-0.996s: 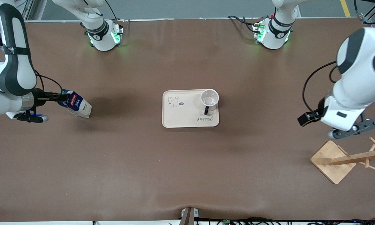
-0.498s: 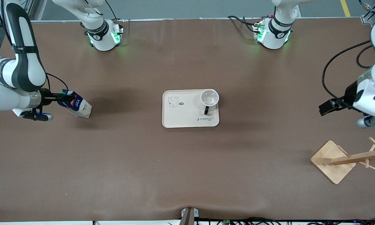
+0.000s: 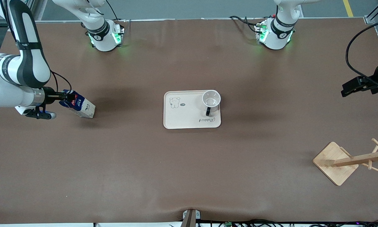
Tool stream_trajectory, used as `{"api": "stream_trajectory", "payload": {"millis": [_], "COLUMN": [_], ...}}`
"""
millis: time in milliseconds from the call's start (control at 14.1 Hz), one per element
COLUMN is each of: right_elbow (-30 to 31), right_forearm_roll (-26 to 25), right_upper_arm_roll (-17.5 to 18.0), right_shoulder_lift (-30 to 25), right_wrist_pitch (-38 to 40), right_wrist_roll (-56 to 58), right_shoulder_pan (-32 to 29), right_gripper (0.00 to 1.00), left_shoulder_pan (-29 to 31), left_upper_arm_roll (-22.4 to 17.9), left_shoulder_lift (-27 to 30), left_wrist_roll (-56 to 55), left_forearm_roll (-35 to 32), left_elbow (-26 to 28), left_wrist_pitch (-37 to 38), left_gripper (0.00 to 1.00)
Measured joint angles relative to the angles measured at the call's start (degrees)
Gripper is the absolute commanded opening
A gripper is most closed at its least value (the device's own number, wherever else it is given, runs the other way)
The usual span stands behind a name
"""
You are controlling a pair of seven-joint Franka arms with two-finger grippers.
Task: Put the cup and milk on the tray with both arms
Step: 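Lift the milk carton with the right gripper while the left gripper withdraws, then carry the milk carton with the right gripper over the tray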
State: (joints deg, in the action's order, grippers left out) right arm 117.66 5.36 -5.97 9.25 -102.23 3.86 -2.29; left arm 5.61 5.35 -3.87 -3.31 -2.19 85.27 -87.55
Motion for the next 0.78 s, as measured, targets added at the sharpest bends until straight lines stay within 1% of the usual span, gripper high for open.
{"api": "stream_trajectory", "payload": {"millis": [213,356,569,711,783], "right_elbow": [-4.4,-8.3,-13.3,-15.8,-17.3], "right_forearm_roll": [0.1,0.2,0.8,3.1,4.4], "right_upper_arm_roll": [0.1,0.2,0.7,0.9,1.0], "right_shoulder_lift": [-0.5,-0.6,-0.7,-0.5,0.1], "right_wrist_pitch": [5.9,10.1,11.7,11.7,11.7], "right_wrist_roll": [-1.1,-8.4,-25.3,-35.0,-38.8], "right_shoulder_pan": [3.6,8.4,19.9,27.9,31.0], "right_gripper": [0.00,0.00,0.00,0.00,0.00], "left_shoulder_pan": [-0.9,-1.2,-2.0,-3.0,-3.6], "left_upper_arm_roll": [-1.6,-1.7,-1.8,-1.8,-1.8], "left_shoulder_lift": [5.5,8.4,9.5,9.5,9.5], "left_wrist_roll": [0.9,0.9,-1.0,-5.3,-8.3], "left_forearm_roll": [1.2,1.2,1.2,1.2,1.2], "left_elbow": [5.3,7.8,8.6,9.0,9.1], "left_wrist_pitch": [-0.4,-1.3,-2.2,-2.6,-2.5], "left_gripper": [1.00,1.00,1.00,1.00,1.00]}}
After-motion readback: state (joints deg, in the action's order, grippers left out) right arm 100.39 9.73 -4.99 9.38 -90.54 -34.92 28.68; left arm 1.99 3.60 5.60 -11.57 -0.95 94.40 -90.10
